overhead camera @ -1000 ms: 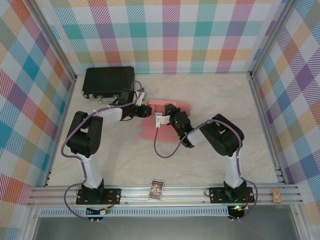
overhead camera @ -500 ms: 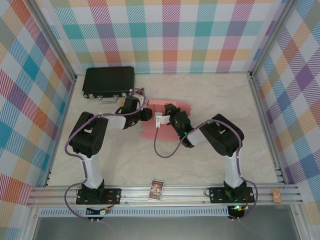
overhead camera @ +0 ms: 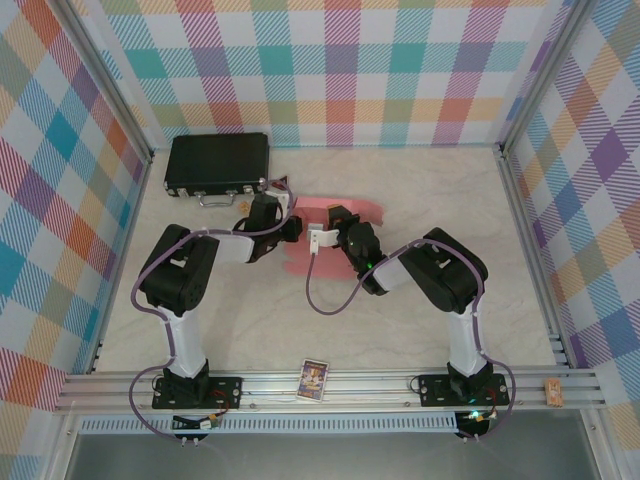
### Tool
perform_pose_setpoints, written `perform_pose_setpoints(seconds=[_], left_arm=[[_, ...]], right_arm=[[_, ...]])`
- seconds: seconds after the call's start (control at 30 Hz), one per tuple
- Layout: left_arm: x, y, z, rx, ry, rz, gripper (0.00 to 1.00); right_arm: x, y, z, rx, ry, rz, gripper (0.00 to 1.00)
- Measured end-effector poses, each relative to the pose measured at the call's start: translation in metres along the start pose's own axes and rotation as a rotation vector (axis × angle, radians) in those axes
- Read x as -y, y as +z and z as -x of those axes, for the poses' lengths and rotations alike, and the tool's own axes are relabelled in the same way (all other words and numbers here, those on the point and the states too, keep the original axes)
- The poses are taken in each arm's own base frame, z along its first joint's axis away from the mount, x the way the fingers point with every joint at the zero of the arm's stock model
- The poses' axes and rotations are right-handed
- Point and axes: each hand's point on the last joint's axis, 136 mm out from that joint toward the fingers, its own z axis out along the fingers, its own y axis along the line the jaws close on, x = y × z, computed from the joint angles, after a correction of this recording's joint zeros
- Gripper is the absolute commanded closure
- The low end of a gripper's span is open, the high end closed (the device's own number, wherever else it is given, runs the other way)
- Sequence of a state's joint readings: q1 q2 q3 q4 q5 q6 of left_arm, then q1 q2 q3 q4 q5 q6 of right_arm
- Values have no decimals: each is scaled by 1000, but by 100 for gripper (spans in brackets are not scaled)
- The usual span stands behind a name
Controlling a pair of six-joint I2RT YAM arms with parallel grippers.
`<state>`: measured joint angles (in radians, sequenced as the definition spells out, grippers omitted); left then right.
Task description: Fold the paper box
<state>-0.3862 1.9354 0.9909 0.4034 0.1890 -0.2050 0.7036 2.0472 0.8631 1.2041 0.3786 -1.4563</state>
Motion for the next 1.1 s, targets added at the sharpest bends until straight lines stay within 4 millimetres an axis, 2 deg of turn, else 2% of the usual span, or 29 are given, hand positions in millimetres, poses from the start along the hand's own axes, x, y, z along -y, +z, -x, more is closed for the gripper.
perform_pose_setpoints(seconds=[0.17,0.33,0.47,0.53,0.63,0.87,1.1], left_arm=[[2,1,-1,1,31,10,94],[3,0,-2,2,86,32,94],[6,-4,-3,-6,141,53,94],[9,-6,-3,-8,174,64,94],[12,-9,-3,-15,219,80,95],[9,-11,-9,-39,276,117,95],[3,-12,-8,-39,296,154,96]], right_arm=[[1,1,0,0,3,-3,87],[1,0,3,6,23,-3,64],[3,-1,4,4,40,-12,56],[3,-1,3,2,59,-13,46],[4,-7,1,-6,90,-6,42],[46,-35,-4,-21,251,-15,25],[82,-70,-9,-34,528,90,23]])
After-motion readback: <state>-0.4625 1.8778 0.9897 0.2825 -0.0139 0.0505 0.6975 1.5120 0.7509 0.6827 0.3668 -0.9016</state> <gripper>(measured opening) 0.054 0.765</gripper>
